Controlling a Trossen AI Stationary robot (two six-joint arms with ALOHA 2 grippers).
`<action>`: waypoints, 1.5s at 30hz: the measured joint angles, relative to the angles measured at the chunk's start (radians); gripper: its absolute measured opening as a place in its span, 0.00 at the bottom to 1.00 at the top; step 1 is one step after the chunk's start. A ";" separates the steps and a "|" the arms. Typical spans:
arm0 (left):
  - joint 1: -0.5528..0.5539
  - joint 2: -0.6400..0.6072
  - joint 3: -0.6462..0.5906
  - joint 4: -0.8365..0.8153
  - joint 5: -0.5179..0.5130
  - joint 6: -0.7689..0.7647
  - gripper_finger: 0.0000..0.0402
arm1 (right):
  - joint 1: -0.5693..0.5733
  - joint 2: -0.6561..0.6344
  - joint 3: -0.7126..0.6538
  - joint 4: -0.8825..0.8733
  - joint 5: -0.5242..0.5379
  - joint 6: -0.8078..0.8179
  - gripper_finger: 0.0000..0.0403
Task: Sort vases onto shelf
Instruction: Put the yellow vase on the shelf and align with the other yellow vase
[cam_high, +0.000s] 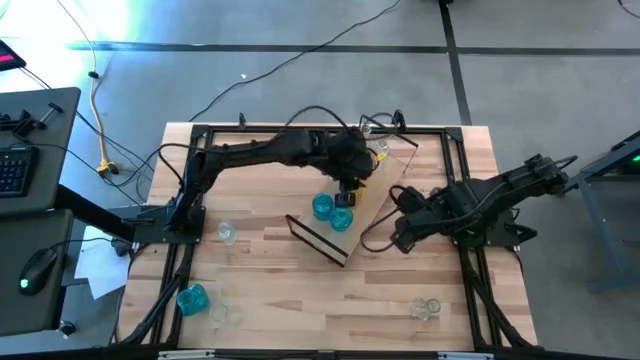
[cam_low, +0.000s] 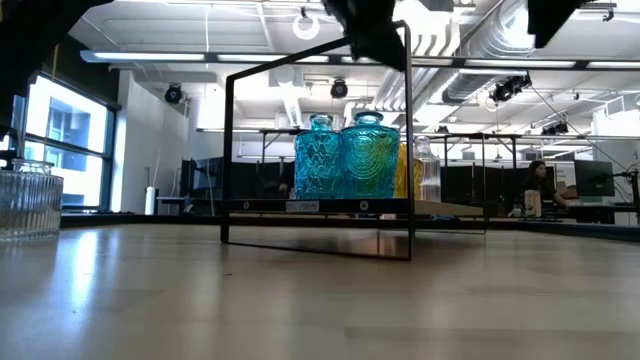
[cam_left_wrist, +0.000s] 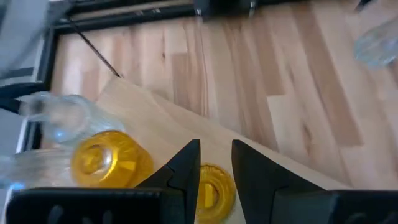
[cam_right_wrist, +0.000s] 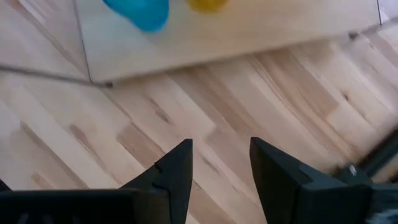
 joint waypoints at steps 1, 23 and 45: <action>0.002 -0.006 0.031 -0.029 -0.002 -0.007 0.21 | -0.011 0.000 0.000 0.022 0.009 -0.016 0.35; -0.022 -0.520 0.131 -0.451 -0.254 -0.248 0.20 | -0.391 0.140 0.000 0.491 -0.212 -0.482 0.35; -0.215 -0.737 -0.017 -0.667 -0.503 -0.539 0.20 | -0.503 0.249 0.000 0.490 -0.438 -0.896 0.35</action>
